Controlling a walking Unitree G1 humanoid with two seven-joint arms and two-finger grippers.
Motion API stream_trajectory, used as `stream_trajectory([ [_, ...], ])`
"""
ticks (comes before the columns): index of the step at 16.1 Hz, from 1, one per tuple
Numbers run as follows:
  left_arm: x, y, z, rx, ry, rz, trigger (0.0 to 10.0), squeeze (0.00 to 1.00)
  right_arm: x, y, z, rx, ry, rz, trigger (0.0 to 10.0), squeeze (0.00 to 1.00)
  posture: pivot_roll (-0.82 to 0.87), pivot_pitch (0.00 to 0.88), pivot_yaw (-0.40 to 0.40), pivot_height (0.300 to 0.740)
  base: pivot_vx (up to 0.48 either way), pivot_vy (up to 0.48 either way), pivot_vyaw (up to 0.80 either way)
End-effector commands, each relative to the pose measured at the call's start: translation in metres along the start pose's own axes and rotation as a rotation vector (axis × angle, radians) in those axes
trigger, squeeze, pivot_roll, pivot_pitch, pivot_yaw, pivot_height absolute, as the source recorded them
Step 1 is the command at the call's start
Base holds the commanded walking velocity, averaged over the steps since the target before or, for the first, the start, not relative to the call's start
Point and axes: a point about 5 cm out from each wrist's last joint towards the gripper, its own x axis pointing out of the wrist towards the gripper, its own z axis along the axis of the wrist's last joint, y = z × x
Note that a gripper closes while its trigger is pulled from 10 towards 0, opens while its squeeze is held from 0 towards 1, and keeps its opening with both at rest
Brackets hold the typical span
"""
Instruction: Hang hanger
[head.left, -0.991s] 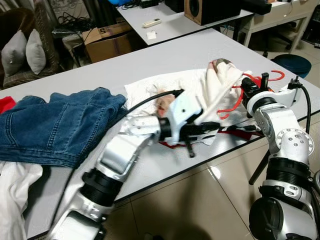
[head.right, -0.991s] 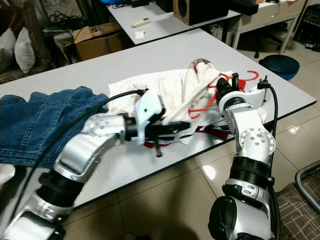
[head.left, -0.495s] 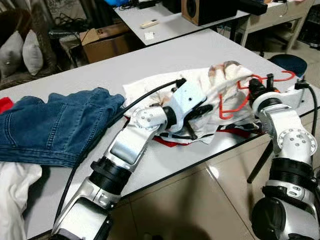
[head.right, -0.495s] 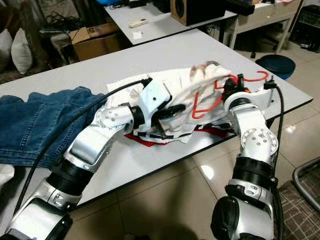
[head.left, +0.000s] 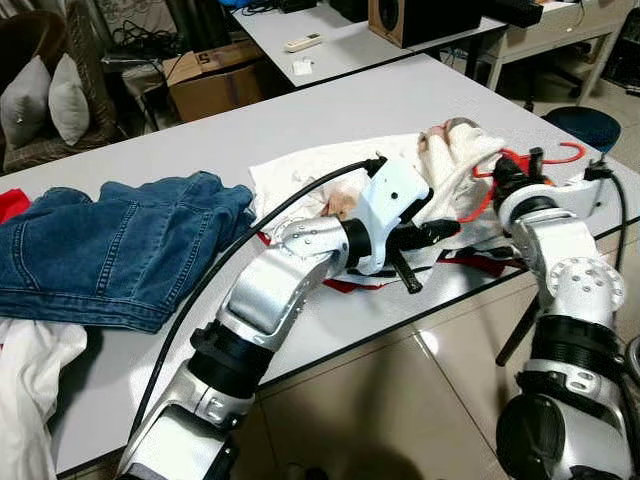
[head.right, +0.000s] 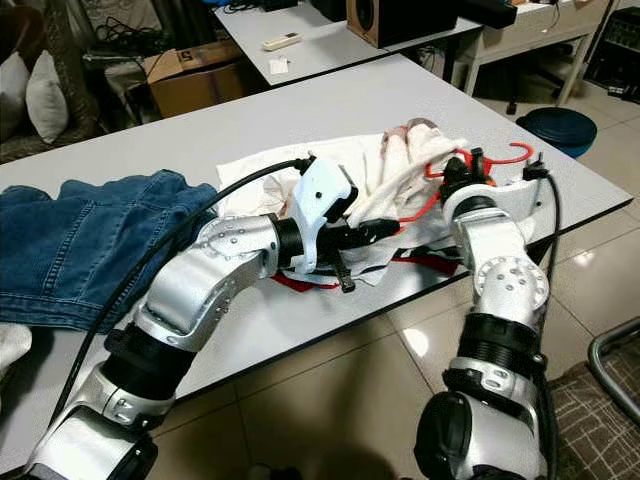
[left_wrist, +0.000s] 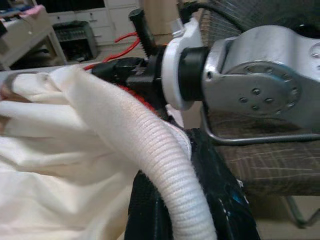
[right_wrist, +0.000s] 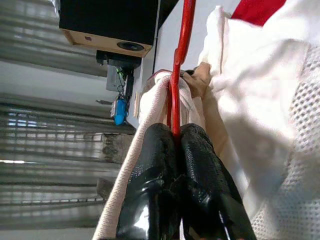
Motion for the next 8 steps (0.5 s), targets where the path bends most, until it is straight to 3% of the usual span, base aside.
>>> stream_trajectory([
  [1,-0.003,-0.003,0.002,-0.008,-0.011,-0.027,0.3,0.0,0.002,0.009,0.001,0.015,-0.01,0.029,10.0,0.0,-0.07,0.032,0.13,0.74,0.0,0.0,0.0],
  [3,0.003,-0.012,0.003,-0.023,-0.017,-0.067,0.4,0.0,0.004,0.011,-0.001,0.042,-0.01,0.034,10.0,0.0,-0.07,0.029,0.128,0.74,0.0,0.0,0.0],
  [4,0.005,-0.014,0.001,-0.005,-0.004,-0.064,0.8,0.0,0.005,0.014,-0.001,0.08,-0.014,0.042,10.0,0.0,-0.07,0.029,0.128,0.74,0.0,0.0,0.0],
  [6,0.01,-0.011,-0.006,0.057,0.028,-0.014,0.5,0.0,0.005,0.017,-0.002,0.091,-0.009,0.056,10.0,0.0,-0.07,0.022,0.127,0.74,0.0,0.0,0.0],
  [7,0.01,-0.012,-0.004,0.046,0.014,-0.012,0.6,0.0,0.005,0.018,-0.004,0.088,-0.004,0.057,10.0,0.0,-0.08,0.022,0.128,0.74,0.0,0.0,0.0],
  [8,0.013,-0.015,0.013,-0.019,-0.097,-0.018,0.7,0.0,0.004,0.014,-0.009,0.052,0.008,0.046,10.0,0.0,-0.08,0.021,0.128,0.74,0.0,0.0,0.0],
])
